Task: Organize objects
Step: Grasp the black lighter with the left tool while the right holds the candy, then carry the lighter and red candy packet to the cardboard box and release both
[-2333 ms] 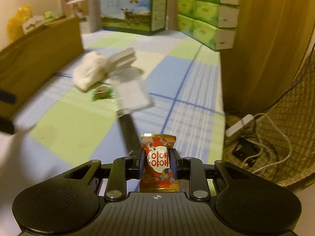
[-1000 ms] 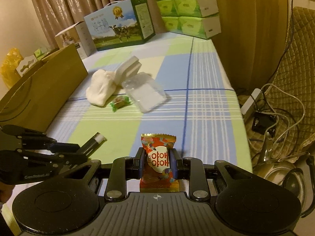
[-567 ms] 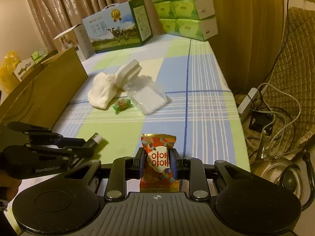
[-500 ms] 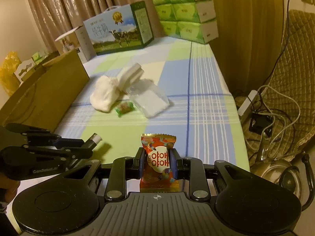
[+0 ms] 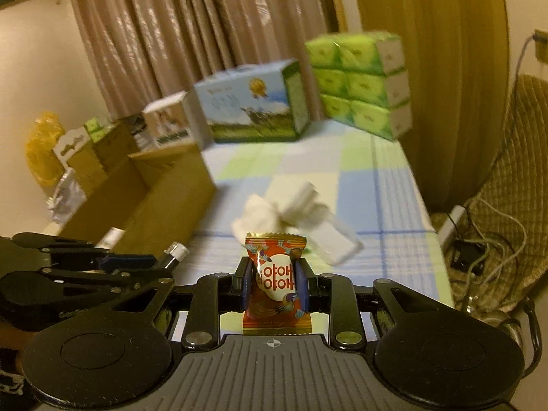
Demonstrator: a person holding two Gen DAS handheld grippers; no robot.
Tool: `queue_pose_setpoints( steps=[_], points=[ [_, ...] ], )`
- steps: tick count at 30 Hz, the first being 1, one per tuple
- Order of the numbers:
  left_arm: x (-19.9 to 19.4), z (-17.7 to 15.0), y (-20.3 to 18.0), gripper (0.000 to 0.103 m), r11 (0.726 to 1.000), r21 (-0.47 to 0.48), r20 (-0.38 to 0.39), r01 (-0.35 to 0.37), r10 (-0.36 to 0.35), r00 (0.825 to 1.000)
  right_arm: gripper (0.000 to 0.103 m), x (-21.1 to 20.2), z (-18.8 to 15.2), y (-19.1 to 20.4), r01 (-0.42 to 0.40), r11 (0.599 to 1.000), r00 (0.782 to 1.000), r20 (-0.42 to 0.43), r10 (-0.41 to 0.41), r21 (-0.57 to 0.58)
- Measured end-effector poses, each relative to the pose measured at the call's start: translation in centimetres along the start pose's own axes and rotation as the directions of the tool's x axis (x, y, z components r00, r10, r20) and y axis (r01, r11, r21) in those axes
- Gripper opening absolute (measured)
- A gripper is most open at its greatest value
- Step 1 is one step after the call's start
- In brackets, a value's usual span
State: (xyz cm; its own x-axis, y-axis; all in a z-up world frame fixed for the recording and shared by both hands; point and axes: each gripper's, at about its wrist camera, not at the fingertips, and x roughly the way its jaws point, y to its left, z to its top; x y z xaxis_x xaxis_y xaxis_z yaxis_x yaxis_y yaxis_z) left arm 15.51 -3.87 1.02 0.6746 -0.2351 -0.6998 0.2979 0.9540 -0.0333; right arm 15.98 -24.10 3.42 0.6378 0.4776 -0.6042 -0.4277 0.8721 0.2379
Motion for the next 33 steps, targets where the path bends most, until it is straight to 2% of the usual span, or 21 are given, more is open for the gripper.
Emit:
queue_pose_setpoints(
  steps=[10, 20, 25, 33],
  points=[
    [-7.0, -1.7, 5.9, 0.018, 0.995, -0.049, 0.035, -0.090, 0.092, 0.995, 0.024, 0.1, -0.6, 8.2, -0.106, 0.993, 0.994, -0.015, 0.105, -0.046],
    [-12.4, -2.9, 14.5, 0.017, 0.970, -0.112, 0.046, -0.217, 0.224, 0.974, 0.024, 2.7, 0.3, 15.9, -0.181, 0.977, 0.983, -0.034, 0.178, -0.113],
    [-13.2, -2.8, 17.4, 0.017, 0.962, -0.127, 0.041, -0.242, 0.249, 0.968, 0.024, 4.4, 1.5, 18.8, -0.207, 0.968, 0.978, -0.035, 0.204, -0.139],
    [-11.9, -1.9, 19.8, 0.018, 0.963, -0.152, 0.039, -0.220, 0.229, 0.973, 0.024, 8.2, 3.0, 20.8, -0.214, 0.967, 0.977, -0.051, 0.208, -0.140]
  ],
)
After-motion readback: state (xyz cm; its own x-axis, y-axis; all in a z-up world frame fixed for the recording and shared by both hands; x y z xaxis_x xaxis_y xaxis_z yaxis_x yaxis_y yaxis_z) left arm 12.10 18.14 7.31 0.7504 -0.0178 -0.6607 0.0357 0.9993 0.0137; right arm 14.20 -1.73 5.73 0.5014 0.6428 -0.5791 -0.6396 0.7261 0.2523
